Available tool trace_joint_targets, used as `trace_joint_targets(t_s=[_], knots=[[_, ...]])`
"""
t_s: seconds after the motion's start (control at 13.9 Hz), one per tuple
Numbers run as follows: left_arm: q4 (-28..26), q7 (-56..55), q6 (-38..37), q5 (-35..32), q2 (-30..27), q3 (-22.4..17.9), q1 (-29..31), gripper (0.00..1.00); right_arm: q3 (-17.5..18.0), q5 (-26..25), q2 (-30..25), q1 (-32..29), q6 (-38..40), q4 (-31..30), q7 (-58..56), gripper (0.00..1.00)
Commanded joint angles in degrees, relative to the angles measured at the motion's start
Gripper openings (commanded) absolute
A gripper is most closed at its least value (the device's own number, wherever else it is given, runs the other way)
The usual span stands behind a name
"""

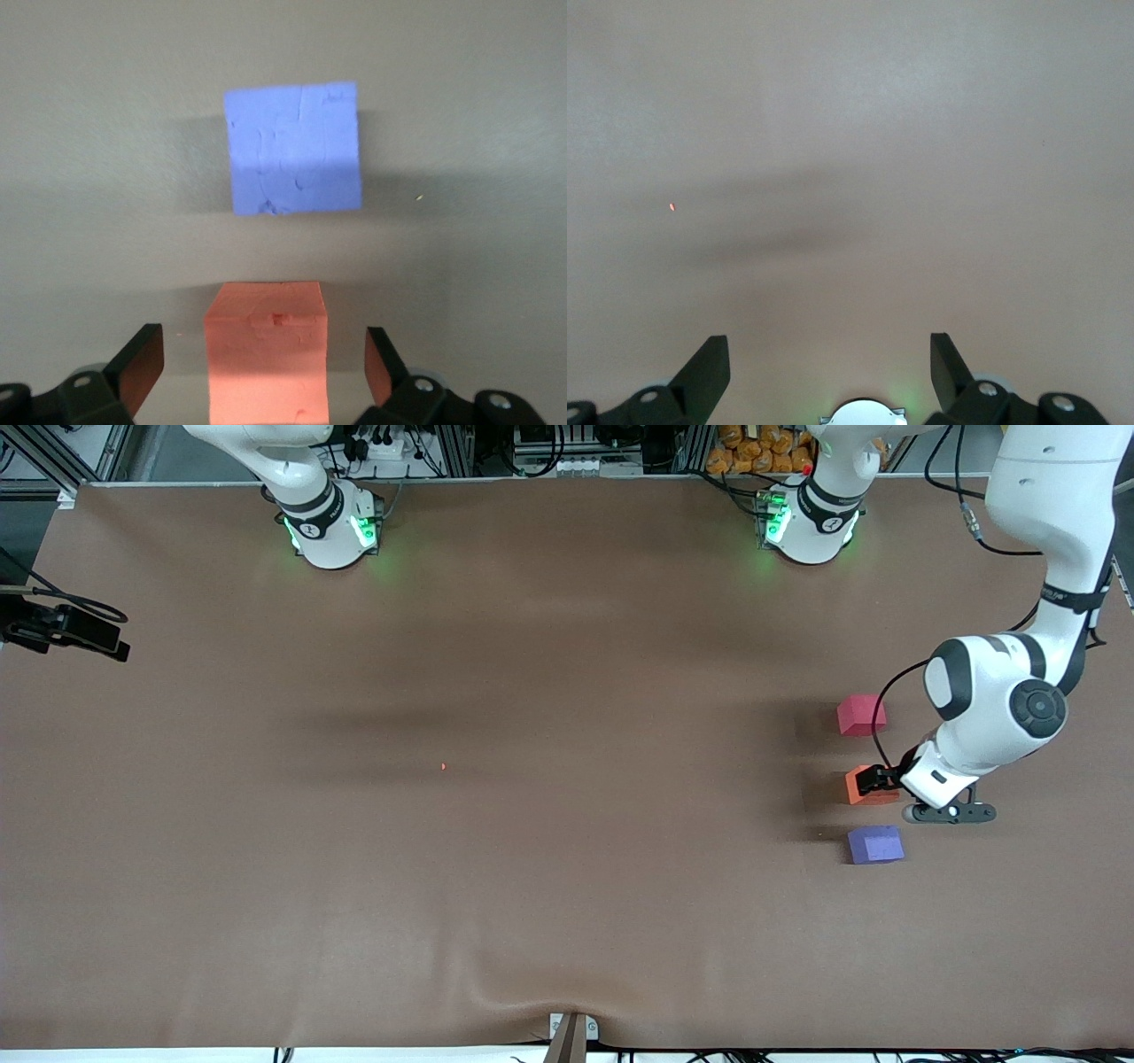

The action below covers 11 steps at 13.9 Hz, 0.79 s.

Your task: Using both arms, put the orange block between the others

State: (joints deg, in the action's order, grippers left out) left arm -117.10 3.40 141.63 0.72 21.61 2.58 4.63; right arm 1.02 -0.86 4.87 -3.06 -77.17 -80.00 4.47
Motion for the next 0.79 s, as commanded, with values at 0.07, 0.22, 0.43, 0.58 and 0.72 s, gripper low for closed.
trace_joint_targets(t_s=[0.07,0.22,0.43,0.58,0.72], knots=[[7.73,0.03,-13.62,-1.16,-4.64,0.05,0.2,1.0,-0.23,1.04,-0.21,-0.54,0.97,0.81,0.54,1.0],[14.32,-0.15,-22.14,-1.16,-5.08,0.05,0.2,1.0,-0.14,1.3,-0.21,-0.54,0.97,0.81,0.54,1.0],[22.77,-0.24,-31.29,-1.16,-5.52,0.05,0.29,1.0,-0.14,1.39,-0.21,-0.46,0.97,0.81,0.54,1.0],[26.47,-0.24,-35.96,-1.07,-6.48,0.05,0.29,1.0,-0.14,1.48,-0.21,-0.54,0.97,0.81,0.54,1.0],[28.94,-0.06,-39.22,-1.16,-8.32,0.05,0.38,1.0,-0.05,1.56,-0.21,-0.54,0.97,0.81,0.45,1.0]])
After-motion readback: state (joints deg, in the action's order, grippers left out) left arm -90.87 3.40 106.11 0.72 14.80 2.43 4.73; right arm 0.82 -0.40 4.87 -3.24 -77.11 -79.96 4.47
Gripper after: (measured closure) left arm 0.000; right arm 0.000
